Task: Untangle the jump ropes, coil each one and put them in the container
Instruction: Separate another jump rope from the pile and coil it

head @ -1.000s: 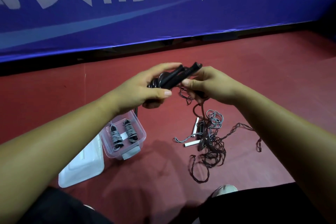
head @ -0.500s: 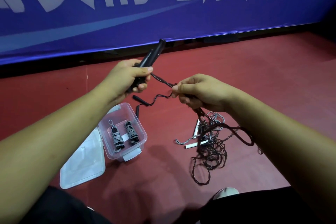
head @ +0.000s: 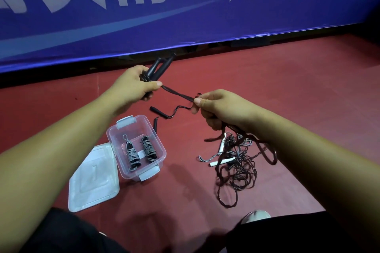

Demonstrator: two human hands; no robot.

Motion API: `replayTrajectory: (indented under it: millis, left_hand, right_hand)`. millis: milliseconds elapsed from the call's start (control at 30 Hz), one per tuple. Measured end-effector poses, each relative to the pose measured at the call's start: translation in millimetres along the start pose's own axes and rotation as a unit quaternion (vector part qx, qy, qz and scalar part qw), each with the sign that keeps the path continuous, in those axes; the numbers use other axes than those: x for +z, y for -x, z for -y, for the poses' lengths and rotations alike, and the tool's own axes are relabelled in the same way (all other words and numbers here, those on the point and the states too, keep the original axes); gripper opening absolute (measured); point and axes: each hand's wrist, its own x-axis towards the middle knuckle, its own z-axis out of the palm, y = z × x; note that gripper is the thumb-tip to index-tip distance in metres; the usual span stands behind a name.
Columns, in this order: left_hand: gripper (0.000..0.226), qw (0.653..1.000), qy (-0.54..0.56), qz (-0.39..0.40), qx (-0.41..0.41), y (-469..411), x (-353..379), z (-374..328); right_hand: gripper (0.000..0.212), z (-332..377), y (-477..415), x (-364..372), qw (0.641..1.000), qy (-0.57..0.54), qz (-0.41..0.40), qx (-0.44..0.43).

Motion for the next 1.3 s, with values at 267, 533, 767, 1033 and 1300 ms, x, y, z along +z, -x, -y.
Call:
replayTrajectory:
  millis: [267,533,767,1033,1300]
  left_hand:
    - [0.024,0.996,-0.079,0.013,0.025,-11,-9,17]
    - [0.032,0.922,-0.373,0.065,0.083,2,3,26]
    - [0.053,0.866,-0.463,0.143,0.121,31,35,17]
    - [0.030,0.790,-0.497,0.255,0.253,36,26,6]
    - [0.023,0.963,0.090,0.251,0.029,33,22,-6]
  right_hand:
    - [0.014,6,7,-9,0.998,0.033,0.034,0.046]
    - [0.022,17,14,-5,0.991,0.135,0.017,-0.021]
    - [0.022,27,19,-17,0.987,0.120,-0.053,-0.088]
    - [0.015,0,0,-39,0.943,0.312,-0.067,-0.095]
    - [0.013,-21,-11,-43,0.979,0.181,-0.039,-0.080]
